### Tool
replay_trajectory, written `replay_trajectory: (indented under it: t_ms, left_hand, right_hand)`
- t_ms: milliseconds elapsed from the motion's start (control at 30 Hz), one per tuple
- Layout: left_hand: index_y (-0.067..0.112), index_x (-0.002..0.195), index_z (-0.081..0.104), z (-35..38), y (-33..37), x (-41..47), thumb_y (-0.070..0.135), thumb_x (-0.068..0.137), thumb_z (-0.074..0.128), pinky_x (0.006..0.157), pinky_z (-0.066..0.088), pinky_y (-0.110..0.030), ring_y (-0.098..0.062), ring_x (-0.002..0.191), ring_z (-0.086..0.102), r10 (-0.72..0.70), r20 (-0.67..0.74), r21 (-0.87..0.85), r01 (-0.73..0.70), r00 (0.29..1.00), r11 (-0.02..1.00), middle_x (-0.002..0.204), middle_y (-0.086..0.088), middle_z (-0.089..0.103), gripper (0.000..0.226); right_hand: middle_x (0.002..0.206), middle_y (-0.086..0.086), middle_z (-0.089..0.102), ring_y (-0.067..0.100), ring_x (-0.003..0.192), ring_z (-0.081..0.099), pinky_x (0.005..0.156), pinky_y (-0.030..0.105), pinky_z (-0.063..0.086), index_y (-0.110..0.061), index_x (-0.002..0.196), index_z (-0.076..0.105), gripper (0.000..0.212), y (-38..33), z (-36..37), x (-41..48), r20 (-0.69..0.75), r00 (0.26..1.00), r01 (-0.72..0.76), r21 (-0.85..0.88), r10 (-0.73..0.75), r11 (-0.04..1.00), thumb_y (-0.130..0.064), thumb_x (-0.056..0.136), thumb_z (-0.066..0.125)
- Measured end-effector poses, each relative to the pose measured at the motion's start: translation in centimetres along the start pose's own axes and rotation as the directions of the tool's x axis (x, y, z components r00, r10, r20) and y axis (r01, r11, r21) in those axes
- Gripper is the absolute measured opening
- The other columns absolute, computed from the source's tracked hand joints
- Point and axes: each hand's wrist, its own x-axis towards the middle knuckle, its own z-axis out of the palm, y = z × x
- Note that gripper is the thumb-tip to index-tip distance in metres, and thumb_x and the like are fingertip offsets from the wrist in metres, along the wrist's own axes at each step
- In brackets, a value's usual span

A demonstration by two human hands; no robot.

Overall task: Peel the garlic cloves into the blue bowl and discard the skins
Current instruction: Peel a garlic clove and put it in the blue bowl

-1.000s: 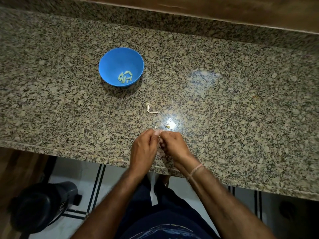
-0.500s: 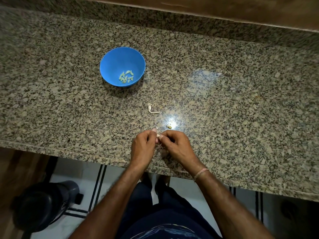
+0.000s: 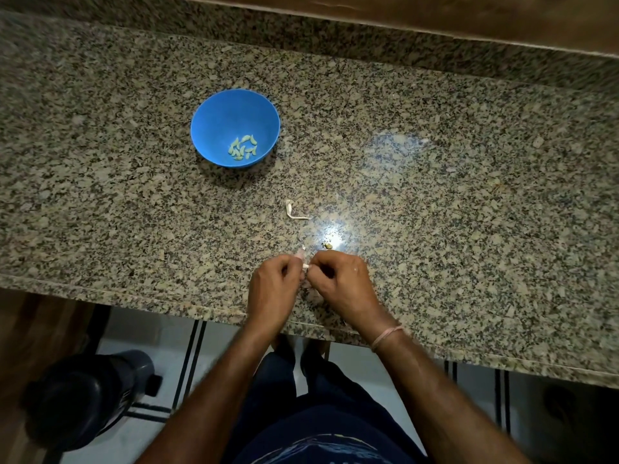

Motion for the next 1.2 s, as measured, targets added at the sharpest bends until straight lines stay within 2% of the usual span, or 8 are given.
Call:
replay_trajectory:
  t_ms: [233, 400, 533, 800, 933, 1033, 1100, 1200]
  left_hand:
    - [0.023, 0.090, 0.066, 0.1, -0.6, 0.5, 0.034, 0.102, 0.065, 0.062, 0.043, -0.009, -0.001, 0.074, 0.059, 0.291, -0.097, 0.058, -0.286, 0.952, 0.956, 0.083, 0.012, 0.065, 0.017]
    - [0.011, 0.093, 0.074, 0.6, -0.1, 0.7, 0.031, 0.097, 0.071, 0.059, 0.051, -0.022, -0.013, 0.067, 0.061, -0.103, 0.056, -0.400, 0.117, 0.993, 0.909, 0.078, 0.000, 0.070, 0.020]
    - [0.005, 0.089, 0.072, 0.0, 0.4, 1.1, 0.020, 0.093, 0.075, 0.048, 0.049, -0.020, -0.011, 0.052, 0.056, -0.376, 0.308, -0.586, 0.485, 0.874, 0.649, 0.065, -0.004, 0.066, 0.016]
    - [0.019, 0.096, 0.076, 0.1, 0.1, 0.1, 0.017, 0.092, 0.078, 0.071, 0.053, -0.009, 0.000, 0.084, 0.068, 0.279, -0.101, 0.035, -0.277, 0.955, 0.960, 0.090, 0.011, 0.073, 0.005]
    - [0.013, 0.101, 0.077, 0.4, 0.2, 0.0, 0.019, 0.092, 0.078, 0.072, 0.063, -0.026, -0.014, 0.082, 0.075, -0.017, -0.041, -0.307, 0.004, 0.999, 0.952, 0.093, -0.003, 0.078, 0.011]
    - [0.002, 0.101, 0.074, 0.1, 0.5, 0.2, 0.012, 0.094, 0.073, 0.067, 0.062, -0.028, -0.020, 0.074, 0.072, -0.298, 0.274, -0.628, 0.405, 0.914, 0.664, 0.097, -0.018, 0.078, 0.013]
    - [0.002, 0.100, 0.073, 0.1, 0.2, 0.2, 0.013, 0.094, 0.073, 0.063, 0.060, -0.026, -0.018, 0.071, 0.069, -0.310, 0.308, -0.664, 0.437, 0.899, 0.607, 0.089, -0.014, 0.076, 0.013]
    - [0.015, 0.097, 0.077, 0.1, -0.8, 0.1, 0.023, 0.093, 0.076, 0.069, 0.059, -0.024, -0.013, 0.080, 0.072, -0.067, -0.034, -0.301, 0.054, 0.997, 0.952, 0.090, -0.001, 0.077, 0.009]
  right_hand:
    - [0.070, 0.000, 0.064, 0.007, 0.058, 0.053, 0.058, 0.018, 0.044, -0.007, 0.084, 0.069, 0.026, -0.5, -1.5, 0.5, 0.446, 0.809, -0.587, 0.625, 0.382, 0.515, -0.017, 0.104, 0.056]
    - [0.067, -0.006, 0.061, 0.000, 0.057, 0.050, 0.056, 0.012, 0.042, -0.019, 0.075, 0.064, 0.025, 0.4, -0.5, 0.1, 0.045, 0.982, -0.187, 0.214, 0.181, 0.959, -0.026, 0.099, 0.063]
    - [0.070, -0.015, 0.046, -0.003, 0.066, 0.037, 0.061, 0.010, 0.028, -0.023, 0.077, 0.055, 0.026, 1.0, 0.1, 0.0, -0.054, 0.973, 0.199, -0.297, -0.224, 0.934, -0.028, 0.101, 0.063]
    - [0.076, 0.004, 0.063, 0.015, 0.068, 0.057, 0.063, 0.028, 0.050, -0.005, 0.082, 0.067, 0.026, 0.7, 0.0, 0.1, 0.188, 0.885, -0.462, 0.472, 0.426, 0.751, -0.026, 0.097, 0.067]
    - [0.069, -0.006, 0.058, 0.006, 0.062, 0.050, 0.061, 0.012, 0.041, -0.016, 0.074, 0.062, 0.027, 0.9, 0.1, 0.0, -0.031, 0.983, -0.171, 0.181, 0.179, 0.969, -0.027, 0.098, 0.067]
    - [0.068, -0.010, 0.051, 0.007, 0.065, 0.046, 0.060, 0.016, 0.034, -0.019, 0.073, 0.055, 0.030, 1.1, 0.5, 0.0, -0.118, 0.982, 0.117, -0.227, -0.146, 0.967, -0.027, 0.100, 0.065]
    - [0.068, -0.004, 0.059, 0.009, 0.064, 0.052, 0.059, 0.020, 0.042, -0.016, 0.074, 0.061, 0.027, 1.2, 0.5, 0.0, -0.105, 0.993, 0.040, -0.114, -0.052, 0.993, -0.027, 0.098, 0.066]
    - [0.077, 0.013, 0.068, 0.019, 0.068, 0.062, 0.065, 0.031, 0.056, -0.005, 0.080, 0.067, 0.027, 0.6, 0.0, 0.0, 0.150, 0.931, -0.364, 0.406, 0.331, 0.838, -0.025, 0.097, 0.065]
